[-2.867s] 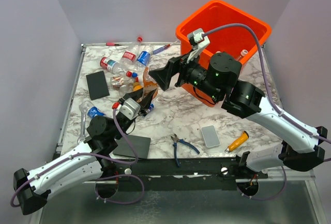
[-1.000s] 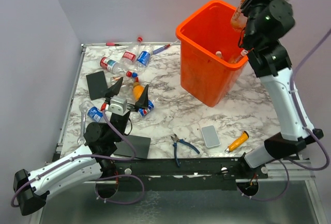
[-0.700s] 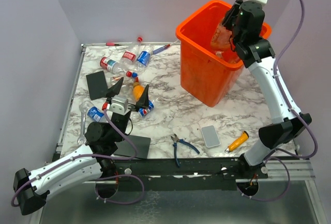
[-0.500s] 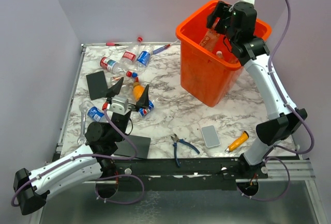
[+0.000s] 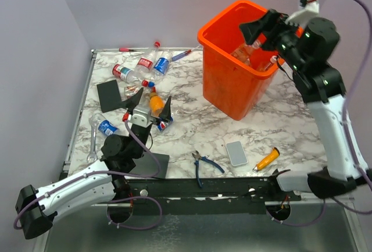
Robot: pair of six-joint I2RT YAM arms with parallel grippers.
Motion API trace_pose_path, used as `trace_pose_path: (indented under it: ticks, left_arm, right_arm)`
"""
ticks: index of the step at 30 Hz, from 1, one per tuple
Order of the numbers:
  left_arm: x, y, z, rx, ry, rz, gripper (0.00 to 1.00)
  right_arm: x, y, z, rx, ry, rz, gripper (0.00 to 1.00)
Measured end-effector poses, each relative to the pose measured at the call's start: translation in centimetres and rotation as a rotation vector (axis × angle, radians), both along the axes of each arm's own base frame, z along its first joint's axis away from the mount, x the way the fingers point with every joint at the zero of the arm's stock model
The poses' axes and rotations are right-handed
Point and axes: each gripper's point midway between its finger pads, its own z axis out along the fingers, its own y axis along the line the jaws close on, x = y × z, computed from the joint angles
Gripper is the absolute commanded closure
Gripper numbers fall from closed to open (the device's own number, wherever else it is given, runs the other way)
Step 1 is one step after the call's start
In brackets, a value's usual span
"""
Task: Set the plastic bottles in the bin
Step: Place the plastic bottle in the trash bin, then pick up the plastic bottle at the center of the board.
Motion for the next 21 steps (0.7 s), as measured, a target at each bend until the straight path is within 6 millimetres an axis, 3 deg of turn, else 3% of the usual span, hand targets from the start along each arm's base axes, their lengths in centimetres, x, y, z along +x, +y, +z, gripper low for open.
trace_pose_path:
  ticks: [3, 6, 11, 17, 21]
  left_arm:
    - [0.5, -0.3, -0.7, 0.016, 0.021, 0.014, 0.01]
    - [1.3, -0.6, -1.9, 0.042, 0.064, 0.046, 0.01]
    - [3.2, -0.7, -2.7, 0.061, 0.200, 0.143, 0.01]
    - [3.3, 0.0, -2.2, -0.001, 0.365, 0.193, 0.01]
    - [3.0, 0.3, -4.7, 0.047, 0.498, 0.211, 0.01]
  right_arm:
    - [-5.6, -0.9, 1.2, 0.026, -0.057, 0.057, 0.09]
    - [-9.4, -1.5, 0.7, 0.037, -0.083, 0.097, 0.11]
    - [-12.7, 0.0, -2.6, 0.023, -0.062, 0.251, 0.05]
    - [-17.8, 2.8, -7.6, -0.001, -0.020, 0.538, 0.00]
    - [-21.8, 3.4, -9.0, -0.004, -0.049, 0.685, 0.00]
